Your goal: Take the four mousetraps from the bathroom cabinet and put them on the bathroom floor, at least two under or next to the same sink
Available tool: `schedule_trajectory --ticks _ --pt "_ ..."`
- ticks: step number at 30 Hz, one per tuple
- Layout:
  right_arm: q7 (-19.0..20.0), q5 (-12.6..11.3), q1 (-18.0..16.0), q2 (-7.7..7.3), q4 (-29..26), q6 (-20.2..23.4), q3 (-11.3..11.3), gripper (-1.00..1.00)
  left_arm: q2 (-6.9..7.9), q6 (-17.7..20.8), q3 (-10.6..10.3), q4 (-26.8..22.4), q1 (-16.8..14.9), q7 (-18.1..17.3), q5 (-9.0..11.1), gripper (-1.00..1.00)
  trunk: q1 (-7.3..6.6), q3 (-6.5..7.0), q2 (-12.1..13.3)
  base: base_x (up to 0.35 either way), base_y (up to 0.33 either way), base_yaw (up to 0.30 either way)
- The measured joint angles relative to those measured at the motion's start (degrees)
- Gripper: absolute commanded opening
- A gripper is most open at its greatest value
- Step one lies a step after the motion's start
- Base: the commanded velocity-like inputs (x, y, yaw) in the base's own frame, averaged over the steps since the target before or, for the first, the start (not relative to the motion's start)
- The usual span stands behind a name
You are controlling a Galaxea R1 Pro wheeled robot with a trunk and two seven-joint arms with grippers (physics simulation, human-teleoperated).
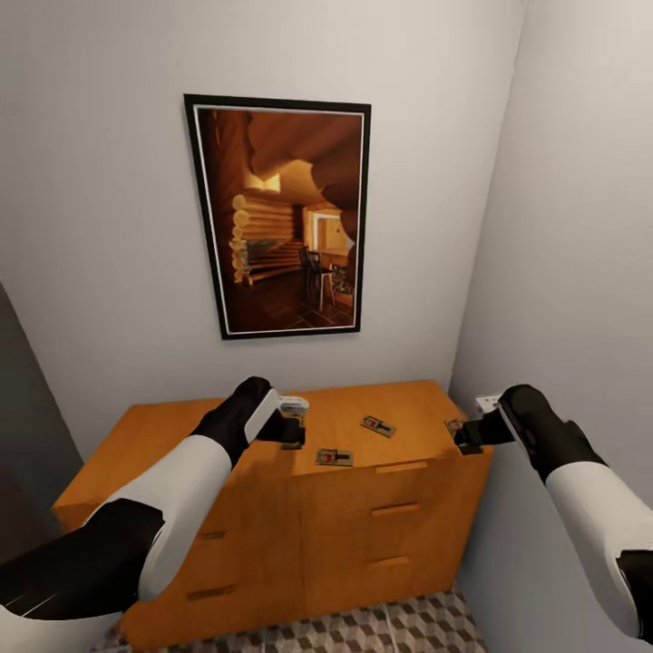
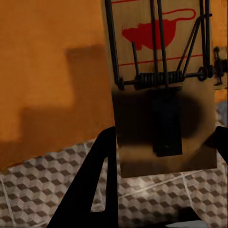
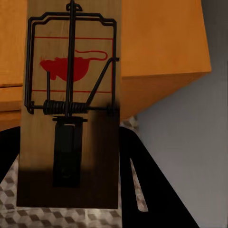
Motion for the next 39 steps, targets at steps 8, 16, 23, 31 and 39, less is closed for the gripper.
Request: schedule_trajectory --ticks 8,16,23,31,39 --pt "-1.5 -0.1 0.1 1.29 0.9 -2.0 0.0 -1.00 0.00 -0.1 -0.2 0.2 0.0 0.1 2.2 -1.00 0.00 0.00 0.0 -0.345 0.079 0.000" --pt "-2.1 0.1 0.1 1.73 3.3 -3.0 0.1 -1.00 0.00 -0.1 -0.2 1.0 0.0 0.3 2.2 -1.00 0.00 0.00 0.0 -0.345 0.034 0.000" --pt "-2.1 0.0 0.1 1.75 3.4 -3.2 0.1 -1.00 0.00 -0.1 -0.3 1.1 0.0 0.3 2.2 -1.00 0.00 0.00 0.0 -0.345 0.002 0.000" --pt "-2.1 -0.1 0.1 2.82 5.1 -5.2 0.1 -1.00 0.00 -0.6 -0.2 6.9 0.0 0.4 1.8 -1.00 0.00 0.00 0.0 -0.345 0.000 0.000" --pt "-5.0 -0.1 0.1 6.33 7.9 -7.4 0.1 -1.00 0.00 -5.3 -0.2 11.1 0.0 0.4 2.1 -1.00 0.00 0.00 0.0 -0.338 0.000 0.000"
